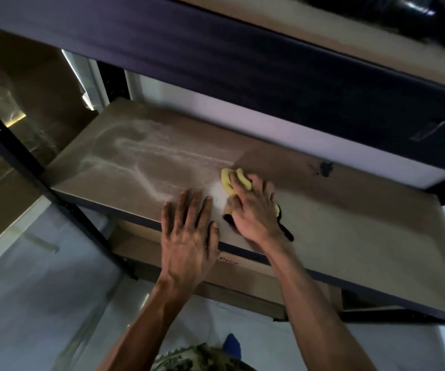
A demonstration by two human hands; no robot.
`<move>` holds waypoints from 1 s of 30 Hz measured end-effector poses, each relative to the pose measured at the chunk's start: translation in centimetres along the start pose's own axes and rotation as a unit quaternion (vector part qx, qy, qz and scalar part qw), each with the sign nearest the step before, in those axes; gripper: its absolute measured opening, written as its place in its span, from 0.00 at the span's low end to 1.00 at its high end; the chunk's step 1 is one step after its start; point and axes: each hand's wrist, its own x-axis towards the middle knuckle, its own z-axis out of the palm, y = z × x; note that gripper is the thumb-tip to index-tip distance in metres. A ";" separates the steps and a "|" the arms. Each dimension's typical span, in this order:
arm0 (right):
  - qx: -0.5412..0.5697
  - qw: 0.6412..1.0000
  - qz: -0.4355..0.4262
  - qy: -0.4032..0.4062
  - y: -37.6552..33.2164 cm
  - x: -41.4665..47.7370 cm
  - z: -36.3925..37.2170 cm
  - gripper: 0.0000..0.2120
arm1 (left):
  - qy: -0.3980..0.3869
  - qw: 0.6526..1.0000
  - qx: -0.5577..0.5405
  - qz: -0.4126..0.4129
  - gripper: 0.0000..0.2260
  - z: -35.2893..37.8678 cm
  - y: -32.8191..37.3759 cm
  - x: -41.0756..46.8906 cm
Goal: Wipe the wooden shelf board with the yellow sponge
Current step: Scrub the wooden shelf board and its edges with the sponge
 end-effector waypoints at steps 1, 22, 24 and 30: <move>0.015 1.000 -0.006 -0.005 0.3 -0.1 -0.1 0.26 | 0.000 1.000 -0.003 0.000 0.25 0.0 0.1 0.0; 0.064 0.994 -0.056 0.065 4.5 3.7 -0.9 0.22 | -0.008 1.000 -0.008 -0.022 0.24 -1.2 0.2 0.7; 0.061 0.992 0.037 0.108 7.0 6.9 -2.2 0.21 | -0.017 0.999 0.000 -0.038 0.25 -1.4 -0.1 1.0; 0.026 0.989 0.127 0.068 7.8 10.3 -1.2 0.23 | -0.011 0.999 0.002 -0.044 0.28 -0.9 -0.5 1.1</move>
